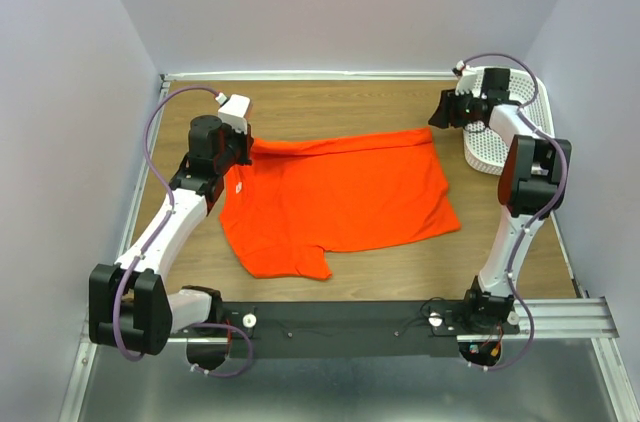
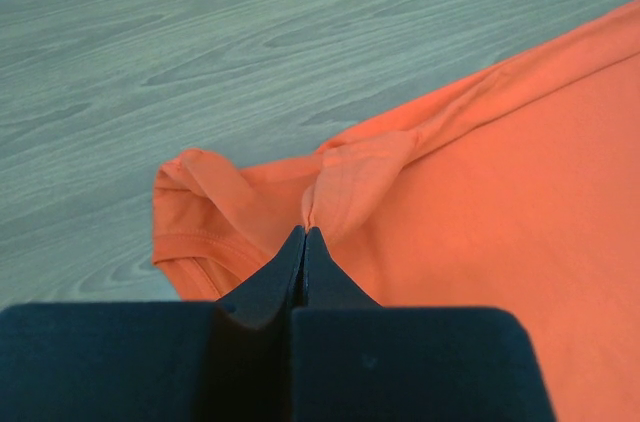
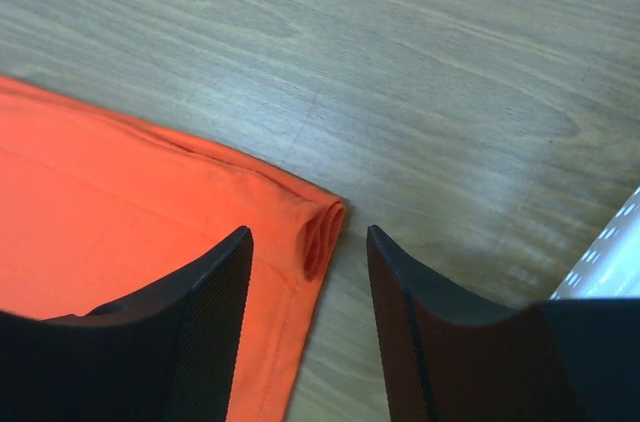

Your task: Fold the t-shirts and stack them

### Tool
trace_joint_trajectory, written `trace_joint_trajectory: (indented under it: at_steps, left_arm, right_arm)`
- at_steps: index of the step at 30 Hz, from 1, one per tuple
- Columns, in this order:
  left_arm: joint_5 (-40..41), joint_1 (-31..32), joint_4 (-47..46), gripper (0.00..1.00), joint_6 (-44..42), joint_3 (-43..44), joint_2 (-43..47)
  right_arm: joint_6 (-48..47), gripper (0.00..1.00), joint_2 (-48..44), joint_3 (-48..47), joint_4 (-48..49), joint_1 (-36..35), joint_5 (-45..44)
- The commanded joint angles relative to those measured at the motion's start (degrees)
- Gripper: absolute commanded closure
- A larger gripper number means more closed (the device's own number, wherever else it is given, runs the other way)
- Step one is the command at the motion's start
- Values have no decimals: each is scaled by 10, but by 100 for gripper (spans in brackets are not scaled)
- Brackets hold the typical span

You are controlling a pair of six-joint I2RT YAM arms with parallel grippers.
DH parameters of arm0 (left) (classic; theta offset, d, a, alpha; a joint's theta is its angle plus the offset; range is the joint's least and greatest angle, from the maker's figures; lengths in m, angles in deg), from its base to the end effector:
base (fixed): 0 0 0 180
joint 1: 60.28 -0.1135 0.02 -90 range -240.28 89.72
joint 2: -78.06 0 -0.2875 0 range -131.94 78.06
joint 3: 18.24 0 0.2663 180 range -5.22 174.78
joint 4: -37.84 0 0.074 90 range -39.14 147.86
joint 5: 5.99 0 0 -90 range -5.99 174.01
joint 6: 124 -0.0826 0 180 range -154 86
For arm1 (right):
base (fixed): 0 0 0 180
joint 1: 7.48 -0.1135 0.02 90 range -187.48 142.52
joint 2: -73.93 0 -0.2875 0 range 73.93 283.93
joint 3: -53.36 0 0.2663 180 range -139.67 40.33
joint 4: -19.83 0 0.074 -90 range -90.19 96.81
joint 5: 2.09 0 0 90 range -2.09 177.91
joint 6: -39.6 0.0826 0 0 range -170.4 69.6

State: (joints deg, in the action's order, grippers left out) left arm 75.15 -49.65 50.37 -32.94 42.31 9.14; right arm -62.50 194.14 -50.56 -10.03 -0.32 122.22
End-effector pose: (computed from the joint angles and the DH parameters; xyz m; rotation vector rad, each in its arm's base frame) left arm 0.3175 -0.0725 0.2875 0.2648 1.9234 -0.2854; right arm 0.5206 -0.0185 0.1847 -0.3754 2.2309 0.5321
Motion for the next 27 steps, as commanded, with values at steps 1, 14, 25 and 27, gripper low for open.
trace_joint_trajectory:
  at_steps: [1,14,25,27]
  left_arm:
    - [-19,3,3,100,-8,-2,9]
    - [-19,3,2,100,-8,-5,9]
    - [-21,3,2,100,-8,-5,7]
    - [-20,3,2,100,-8,-6,7]
  right_arm:
    - [12,45,40,-33,-50,-1,2]
    - [9,55,78,-61,-71,-14,-7]
    - [-2,58,68,-66,-71,-17,-3]
    - [-3,57,67,-68,-71,-17,0]
